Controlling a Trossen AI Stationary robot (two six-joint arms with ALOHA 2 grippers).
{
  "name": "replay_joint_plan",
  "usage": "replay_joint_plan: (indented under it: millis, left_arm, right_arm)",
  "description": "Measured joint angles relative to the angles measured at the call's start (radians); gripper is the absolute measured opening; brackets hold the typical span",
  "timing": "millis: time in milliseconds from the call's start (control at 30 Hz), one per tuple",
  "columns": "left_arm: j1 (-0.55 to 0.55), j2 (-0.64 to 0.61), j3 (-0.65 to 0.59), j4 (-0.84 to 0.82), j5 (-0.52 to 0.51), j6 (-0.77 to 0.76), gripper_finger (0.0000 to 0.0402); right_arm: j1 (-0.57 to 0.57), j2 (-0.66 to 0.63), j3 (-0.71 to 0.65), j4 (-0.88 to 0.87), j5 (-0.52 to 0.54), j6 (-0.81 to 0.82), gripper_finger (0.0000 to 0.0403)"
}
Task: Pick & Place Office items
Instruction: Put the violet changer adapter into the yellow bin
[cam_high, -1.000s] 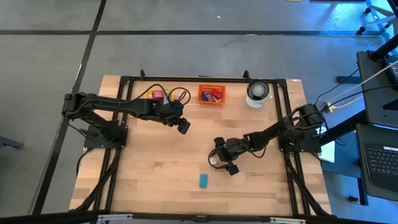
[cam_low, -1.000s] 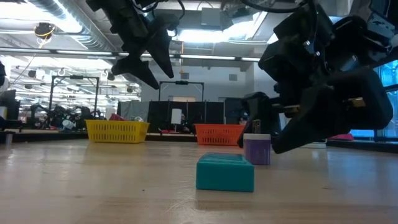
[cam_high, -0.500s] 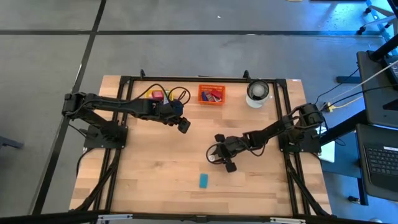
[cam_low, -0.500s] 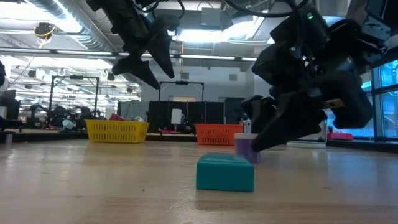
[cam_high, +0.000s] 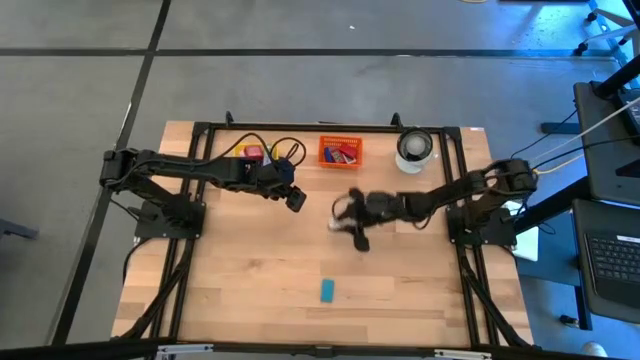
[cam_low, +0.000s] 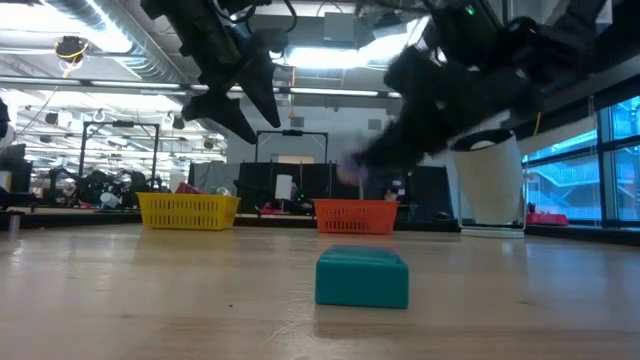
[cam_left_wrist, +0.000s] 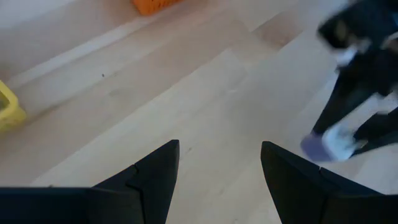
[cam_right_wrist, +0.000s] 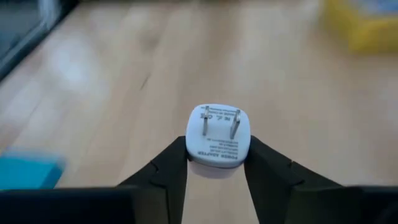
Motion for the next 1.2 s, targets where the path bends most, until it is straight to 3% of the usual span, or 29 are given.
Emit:
replay_joint_plan:
  millis: [167, 333, 600, 833, 967, 1067, 1200]
  left_arm:
    - [0.023, 0.000, 0.000, 0.029, 0.001, 0.070, 0.0223]
    - [0.033, -0.015, 0.000, 0.205, 0.000, 0.258, 0.0223]
    - [0.032, -0.119, 0.001, 0.342, -0.002, 0.634, 0.0223]
    - [0.032, -0.206, 0.001, 0.362, -0.068, 0.769, 0.0237]
    - [0.045, -0.240, 0.001, 0.424, -0.119, 0.737, 0.0251]
    - [0.079, -0.255, 0.001, 0.481, -0.173, 0.570, 0.0262]
    - [0.147, -0.249, 0.001, 0.502, -0.079, 0.342, 0.0269]
  right_arm:
    - [-0.102, -0.119, 0.060, 0.005, 0.013, 0.022, 0.0139]
    - [-0.152, -0.182, 0.153, -0.022, 0.011, 0.022, 0.0135]
    - [-0.195, -0.204, 0.330, -0.222, 0.011, -0.041, 0.0138]
    - [-0.216, -0.204, 0.446, -0.315, 0.097, -0.134, 0.0139]
    - [-0.230, -0.204, 0.463, -0.320, 0.127, -0.165, 0.0140]
    - [-0.231, -0.203, 0.463, -0.327, 0.133, -0.251, 0.0140]
    - [-0.219, -0.192, 0.464, -0.325, 0.259, -0.449, 0.0140]
